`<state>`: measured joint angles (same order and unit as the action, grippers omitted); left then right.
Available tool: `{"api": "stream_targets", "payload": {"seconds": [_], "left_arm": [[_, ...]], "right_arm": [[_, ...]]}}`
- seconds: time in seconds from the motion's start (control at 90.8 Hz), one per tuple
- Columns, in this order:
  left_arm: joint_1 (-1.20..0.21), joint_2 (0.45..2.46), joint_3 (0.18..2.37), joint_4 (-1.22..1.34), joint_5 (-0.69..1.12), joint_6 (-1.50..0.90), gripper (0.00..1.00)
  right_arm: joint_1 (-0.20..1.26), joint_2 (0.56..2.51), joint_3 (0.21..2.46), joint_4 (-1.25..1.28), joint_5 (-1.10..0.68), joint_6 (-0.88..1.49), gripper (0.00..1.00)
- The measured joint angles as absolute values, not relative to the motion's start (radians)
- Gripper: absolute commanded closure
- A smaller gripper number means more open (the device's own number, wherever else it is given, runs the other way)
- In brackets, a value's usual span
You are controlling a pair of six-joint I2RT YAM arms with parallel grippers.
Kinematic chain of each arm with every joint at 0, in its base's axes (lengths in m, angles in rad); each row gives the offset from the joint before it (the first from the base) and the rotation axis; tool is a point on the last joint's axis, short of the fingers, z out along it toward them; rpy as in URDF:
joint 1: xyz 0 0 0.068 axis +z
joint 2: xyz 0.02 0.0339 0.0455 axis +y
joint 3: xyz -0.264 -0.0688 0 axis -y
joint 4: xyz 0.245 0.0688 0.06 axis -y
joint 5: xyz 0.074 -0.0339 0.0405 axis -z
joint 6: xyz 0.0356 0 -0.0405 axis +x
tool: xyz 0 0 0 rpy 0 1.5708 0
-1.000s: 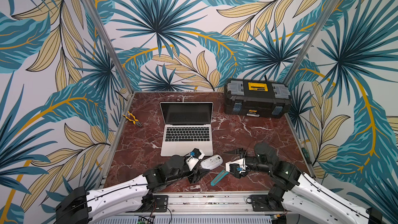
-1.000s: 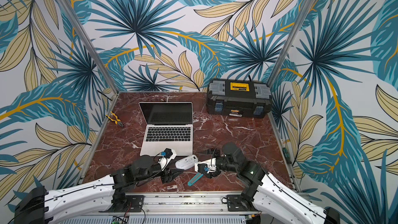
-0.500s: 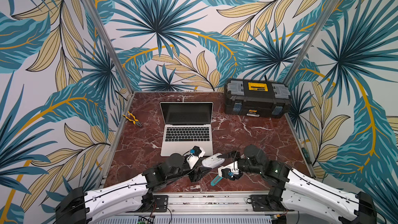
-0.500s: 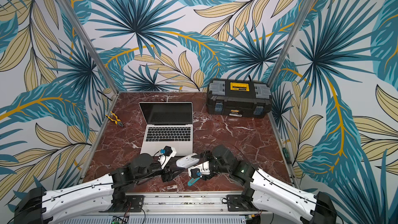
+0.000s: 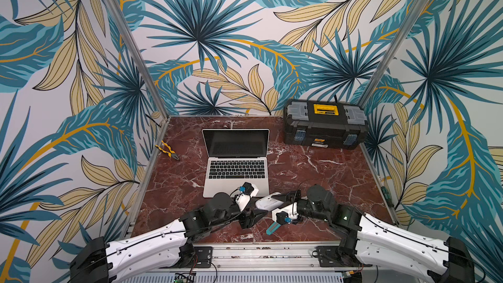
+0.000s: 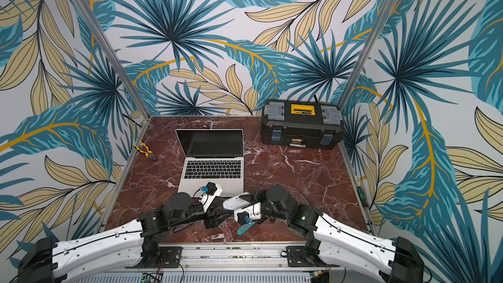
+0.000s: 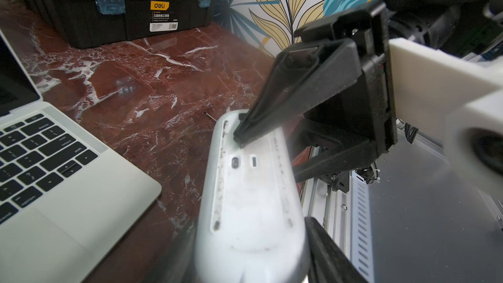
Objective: Remove the wireless mouse receiver from the laptop
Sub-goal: Pick up the mouse from the center of the board.
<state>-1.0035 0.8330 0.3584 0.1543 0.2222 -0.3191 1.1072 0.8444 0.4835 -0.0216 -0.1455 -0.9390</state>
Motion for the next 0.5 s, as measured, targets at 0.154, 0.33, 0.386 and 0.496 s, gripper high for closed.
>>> {"api": "stream_targets", "payload": {"seconds": [0.154, 0.33, 0.386, 0.496], "left_arm": [[-0.997, 0.831, 0.362, 0.161, 0.213, -0.368, 0.54], [-0.996, 0.83, 0.362, 0.163, 0.212, -0.377, 0.49], [-0.995, 0.83, 0.362, 0.164, 0.21, -0.379, 0.4], [-0.997, 0.822, 0.362, 0.165, 0.211, -0.368, 0.28]], "right_arm": [[1.111, 0.847, 0.477, -0.006, -0.134, -0.958, 0.71], [1.112, 0.847, 0.474, 0.003, -0.131, -0.957, 0.78], [1.113, 0.847, 0.474, 0.004, -0.13, -0.954, 0.79], [1.113, 0.847, 0.474, 0.013, -0.127, -0.926, 0.8]]}}
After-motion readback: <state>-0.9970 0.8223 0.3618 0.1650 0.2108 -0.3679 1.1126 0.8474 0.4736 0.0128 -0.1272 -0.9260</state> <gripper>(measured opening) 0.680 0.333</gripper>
